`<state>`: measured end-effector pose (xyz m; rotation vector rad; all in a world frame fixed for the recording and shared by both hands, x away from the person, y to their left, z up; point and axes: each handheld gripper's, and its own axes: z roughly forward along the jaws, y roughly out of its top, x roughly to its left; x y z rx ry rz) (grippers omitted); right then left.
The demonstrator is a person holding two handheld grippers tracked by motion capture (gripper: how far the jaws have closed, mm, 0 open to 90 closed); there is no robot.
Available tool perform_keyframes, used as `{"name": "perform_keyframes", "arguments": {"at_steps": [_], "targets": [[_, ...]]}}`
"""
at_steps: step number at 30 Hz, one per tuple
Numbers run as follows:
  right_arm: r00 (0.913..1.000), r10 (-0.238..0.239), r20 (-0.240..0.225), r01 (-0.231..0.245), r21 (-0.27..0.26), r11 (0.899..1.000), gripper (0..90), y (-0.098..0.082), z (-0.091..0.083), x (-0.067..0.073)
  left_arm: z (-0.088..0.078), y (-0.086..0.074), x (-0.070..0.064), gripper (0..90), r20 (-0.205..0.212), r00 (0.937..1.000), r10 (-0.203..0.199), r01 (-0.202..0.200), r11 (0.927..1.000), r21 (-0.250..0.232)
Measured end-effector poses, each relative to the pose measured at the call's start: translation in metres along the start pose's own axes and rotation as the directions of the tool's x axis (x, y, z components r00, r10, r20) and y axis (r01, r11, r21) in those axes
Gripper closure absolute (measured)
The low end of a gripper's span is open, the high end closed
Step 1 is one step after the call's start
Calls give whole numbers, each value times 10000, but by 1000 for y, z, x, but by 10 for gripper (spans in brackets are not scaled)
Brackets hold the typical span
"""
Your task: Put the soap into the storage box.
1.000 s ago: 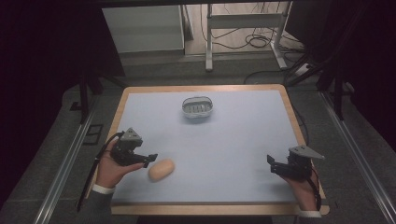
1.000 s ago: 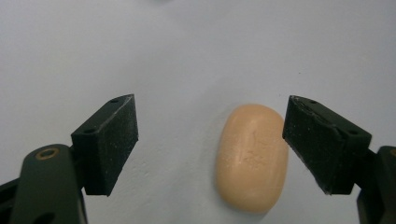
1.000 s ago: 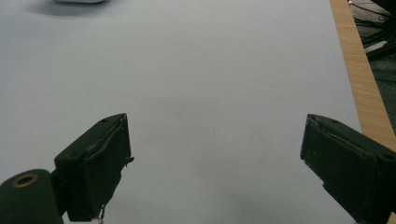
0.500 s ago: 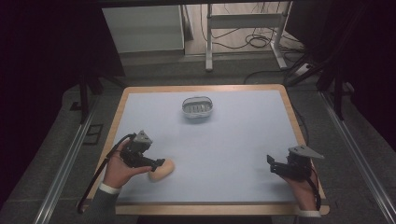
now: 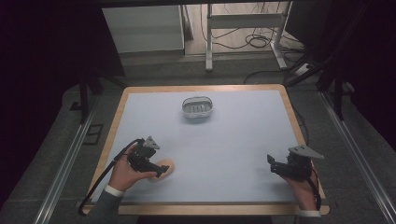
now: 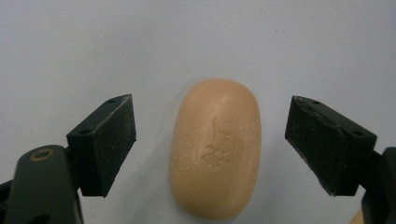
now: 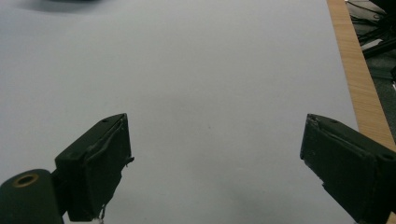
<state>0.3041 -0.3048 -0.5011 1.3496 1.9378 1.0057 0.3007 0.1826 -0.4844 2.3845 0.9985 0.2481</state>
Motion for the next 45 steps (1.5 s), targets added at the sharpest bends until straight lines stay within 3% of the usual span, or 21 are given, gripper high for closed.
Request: {"name": "perform_keyframes", "arguments": {"at_steps": [9, 26, 29, 36, 45], "targets": [[10000, 14, 75, -14, 51, 10000, 85, -1, 1, -1, 14, -5, -3, 184, 127, 9999, 80, -88, 9980, 623], [9999, 21, 137, -23, 125, 9999, 85, -2, 3, -1, 34, -9, -6, 261, 151, 9996, 227, -244, 9919, 1249], [9999, 24, 141, -26, 142, 9999, 85, -2, 3, -1, 35, -9, -5, 311, 25, 9997, 256, -257, 9914, 1282], [9998, 55, 197, -58, 130, 9999, 85, -2, 3, -2, 33, -9, -4, 322, -76, 9997, 239, -227, 9920, 1241], [9997, 70, 220, -73, 133, 9999, 85, -2, 3, -2, 16, 3, 1, 322, -170, 9996, 246, -232, 9968, 766]]}}
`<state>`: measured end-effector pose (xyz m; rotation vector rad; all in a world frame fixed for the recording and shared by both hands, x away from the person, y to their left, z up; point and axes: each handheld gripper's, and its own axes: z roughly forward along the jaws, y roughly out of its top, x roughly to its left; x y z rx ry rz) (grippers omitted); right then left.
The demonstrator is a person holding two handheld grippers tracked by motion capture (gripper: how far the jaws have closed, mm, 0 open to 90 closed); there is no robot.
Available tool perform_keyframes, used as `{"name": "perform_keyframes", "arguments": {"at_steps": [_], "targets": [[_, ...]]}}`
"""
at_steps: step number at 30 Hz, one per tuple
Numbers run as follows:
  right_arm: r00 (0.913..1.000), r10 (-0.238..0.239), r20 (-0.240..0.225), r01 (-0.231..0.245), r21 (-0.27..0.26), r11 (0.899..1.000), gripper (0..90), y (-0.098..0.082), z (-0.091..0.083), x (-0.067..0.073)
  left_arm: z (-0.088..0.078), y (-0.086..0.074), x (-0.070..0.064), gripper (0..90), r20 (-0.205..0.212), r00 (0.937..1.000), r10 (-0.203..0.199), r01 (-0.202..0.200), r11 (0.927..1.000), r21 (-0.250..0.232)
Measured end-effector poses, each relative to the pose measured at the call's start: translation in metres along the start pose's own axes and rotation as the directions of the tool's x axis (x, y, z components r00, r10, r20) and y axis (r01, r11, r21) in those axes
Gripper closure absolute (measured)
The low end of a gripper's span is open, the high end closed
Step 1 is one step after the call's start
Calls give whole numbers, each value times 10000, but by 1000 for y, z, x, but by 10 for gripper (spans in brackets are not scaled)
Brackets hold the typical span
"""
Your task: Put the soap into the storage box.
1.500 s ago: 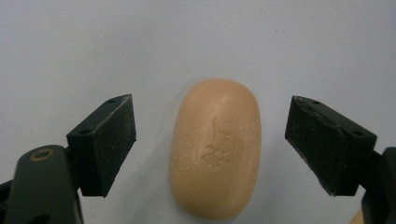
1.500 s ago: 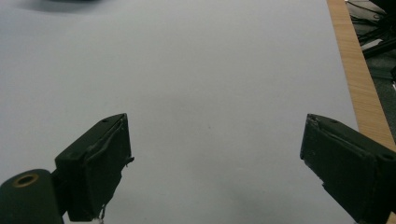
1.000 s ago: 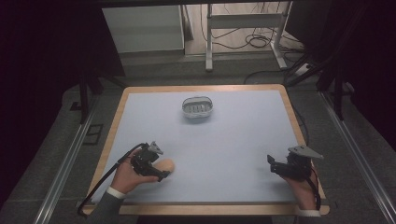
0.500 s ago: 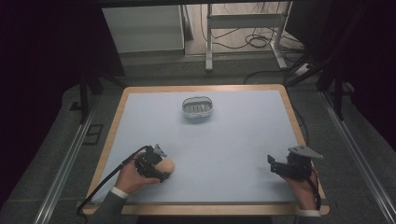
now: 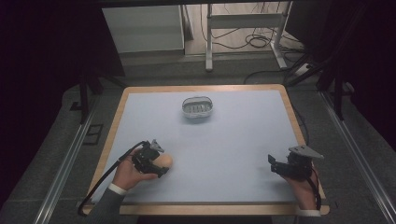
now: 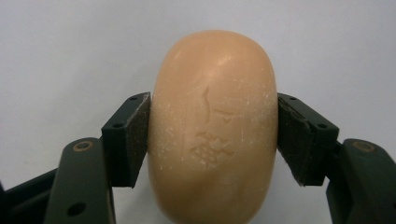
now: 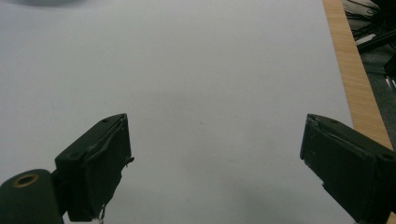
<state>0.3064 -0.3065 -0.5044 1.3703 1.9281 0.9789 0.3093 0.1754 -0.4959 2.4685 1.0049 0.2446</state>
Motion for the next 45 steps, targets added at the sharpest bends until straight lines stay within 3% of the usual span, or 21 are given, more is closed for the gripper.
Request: {"name": "perform_keyframes", "arguments": {"at_steps": [8, 24, 45], "targets": [[10000, 28, 20, -28, -6, 10000, 85, 0, -1, -1, -12, 10, 4, 323, 78, 10000, 31, -28, 9993, -381], [10000, 19, 15, -19, 39, 10000, 85, -1, 0, -2, -19, 21, 10, 323, -12, 9997, 255, -255, 9985, -478], [9999, 65, 90, -65, 60, 10000, 85, -1, 0, -3, -27, 39, 15, 323, -200, 9995, 262, -277, 9969, -739]]}}
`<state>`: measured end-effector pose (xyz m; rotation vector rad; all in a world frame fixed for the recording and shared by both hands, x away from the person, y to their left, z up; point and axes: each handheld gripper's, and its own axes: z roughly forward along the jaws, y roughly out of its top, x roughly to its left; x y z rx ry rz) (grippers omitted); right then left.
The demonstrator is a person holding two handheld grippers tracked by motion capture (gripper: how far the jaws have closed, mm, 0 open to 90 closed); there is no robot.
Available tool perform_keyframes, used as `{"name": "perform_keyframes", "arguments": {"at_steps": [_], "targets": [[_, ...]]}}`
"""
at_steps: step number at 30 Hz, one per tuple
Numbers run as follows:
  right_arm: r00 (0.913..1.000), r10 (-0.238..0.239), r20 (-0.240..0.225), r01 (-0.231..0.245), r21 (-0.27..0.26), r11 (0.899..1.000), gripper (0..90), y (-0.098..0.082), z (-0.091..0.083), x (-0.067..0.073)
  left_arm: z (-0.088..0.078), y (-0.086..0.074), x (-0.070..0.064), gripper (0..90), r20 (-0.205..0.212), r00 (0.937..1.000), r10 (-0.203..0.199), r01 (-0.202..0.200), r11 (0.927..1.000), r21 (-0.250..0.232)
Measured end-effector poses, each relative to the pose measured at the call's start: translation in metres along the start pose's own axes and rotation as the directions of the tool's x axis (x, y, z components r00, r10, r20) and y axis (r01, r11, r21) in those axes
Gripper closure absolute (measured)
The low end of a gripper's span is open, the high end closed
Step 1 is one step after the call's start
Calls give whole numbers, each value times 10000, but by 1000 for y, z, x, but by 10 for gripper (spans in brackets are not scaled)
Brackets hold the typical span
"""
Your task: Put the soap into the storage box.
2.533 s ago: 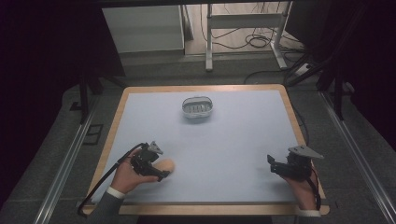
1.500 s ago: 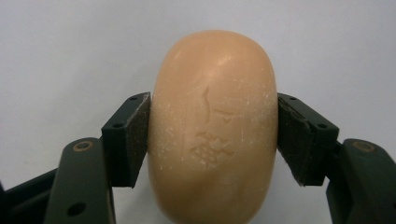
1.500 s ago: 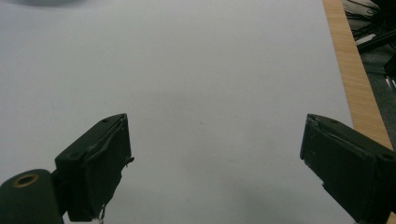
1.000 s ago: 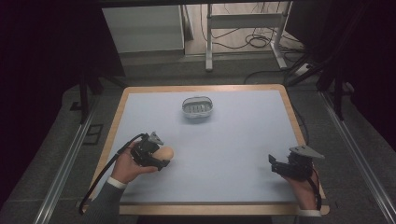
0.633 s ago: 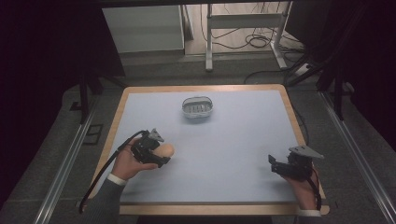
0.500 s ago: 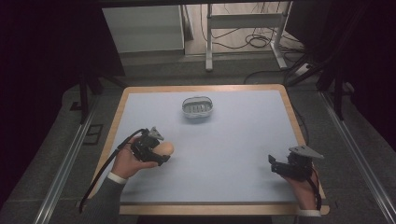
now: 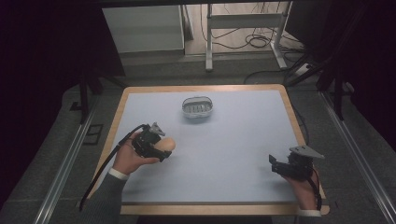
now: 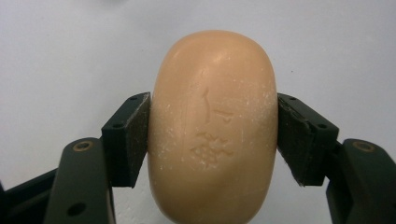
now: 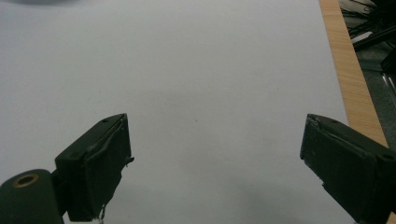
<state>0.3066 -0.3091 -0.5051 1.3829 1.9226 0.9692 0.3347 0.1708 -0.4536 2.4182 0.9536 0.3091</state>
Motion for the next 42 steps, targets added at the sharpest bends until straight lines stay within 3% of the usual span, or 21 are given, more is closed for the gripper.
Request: {"name": "perform_keyframes", "arguments": {"at_steps": [26, 42], "targets": [[10000, 23, 34, -23, 84, 10000, 85, -1, 2, -1, 0, 26, 6, 323, -264, 9996, 19, -30, 9991, -412], [10000, -54, -21, 55, 114, 9999, 85, -2, 3, 0, 8, 35, 12, 323, -343, 9994, -11, 2, 9996, -268]]}}
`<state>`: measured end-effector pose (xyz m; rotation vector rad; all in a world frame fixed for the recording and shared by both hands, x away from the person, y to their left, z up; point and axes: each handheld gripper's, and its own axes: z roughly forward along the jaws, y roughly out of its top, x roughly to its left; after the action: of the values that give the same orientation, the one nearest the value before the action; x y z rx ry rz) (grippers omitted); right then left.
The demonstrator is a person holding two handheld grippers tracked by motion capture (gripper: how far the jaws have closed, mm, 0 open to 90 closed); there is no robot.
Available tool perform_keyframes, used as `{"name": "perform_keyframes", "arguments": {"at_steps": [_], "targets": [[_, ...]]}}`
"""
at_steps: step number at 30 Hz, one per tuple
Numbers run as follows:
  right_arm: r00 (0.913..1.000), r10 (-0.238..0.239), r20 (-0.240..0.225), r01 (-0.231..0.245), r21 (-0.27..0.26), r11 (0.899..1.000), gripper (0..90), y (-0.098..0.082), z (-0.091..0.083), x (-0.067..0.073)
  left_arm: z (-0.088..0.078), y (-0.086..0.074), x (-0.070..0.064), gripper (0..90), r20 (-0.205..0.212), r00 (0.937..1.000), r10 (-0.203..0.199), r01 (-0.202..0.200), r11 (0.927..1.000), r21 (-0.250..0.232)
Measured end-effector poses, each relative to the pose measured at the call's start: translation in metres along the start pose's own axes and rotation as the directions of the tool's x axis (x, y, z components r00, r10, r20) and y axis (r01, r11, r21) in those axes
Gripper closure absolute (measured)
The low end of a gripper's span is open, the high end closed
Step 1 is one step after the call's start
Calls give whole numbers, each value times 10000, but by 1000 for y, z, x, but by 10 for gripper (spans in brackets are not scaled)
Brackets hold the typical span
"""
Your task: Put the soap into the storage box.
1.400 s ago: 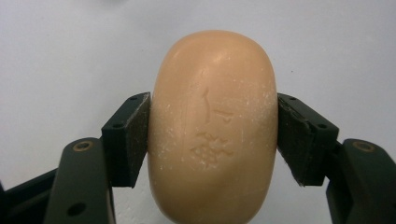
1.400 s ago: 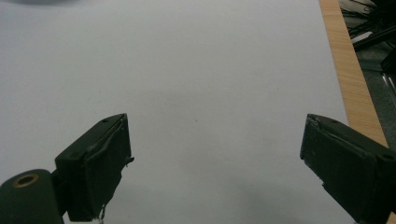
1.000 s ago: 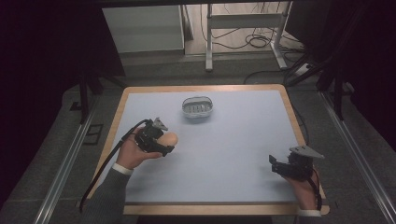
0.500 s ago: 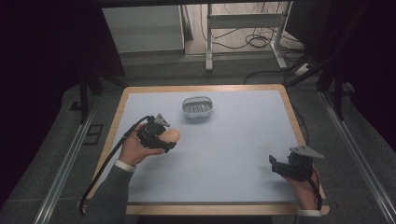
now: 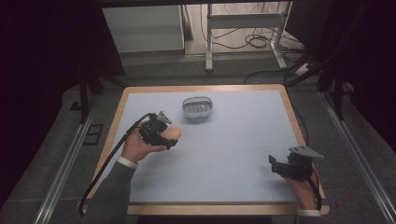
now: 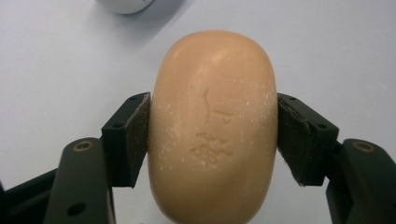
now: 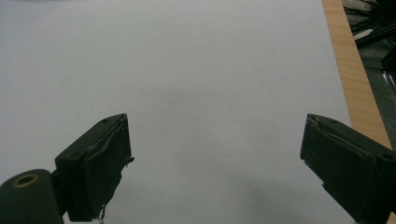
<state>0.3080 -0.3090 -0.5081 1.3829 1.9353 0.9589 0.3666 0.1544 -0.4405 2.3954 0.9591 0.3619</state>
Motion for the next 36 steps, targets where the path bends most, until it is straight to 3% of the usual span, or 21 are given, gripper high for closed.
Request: {"name": "perform_keyframes", "arguments": {"at_steps": [9, 12, 36], "targets": [[10000, -24, -37, 24, -32, 10000, 85, 0, 0, 0, 3, 11, 3, 323, 129, 9999, 34, -33, 10000, -74], [9997, -196, -149, 195, -90, 9998, 85, 0, -1, 1, 5, 14, 3, 323, 37, 9999, 102, -102, 9999, -11], [9998, -179, -89, 179, -43, 9998, 85, 0, 0, 1, 13, 41, 14, 323, -129, 9996, 236, -234, 9997, 114]]}}
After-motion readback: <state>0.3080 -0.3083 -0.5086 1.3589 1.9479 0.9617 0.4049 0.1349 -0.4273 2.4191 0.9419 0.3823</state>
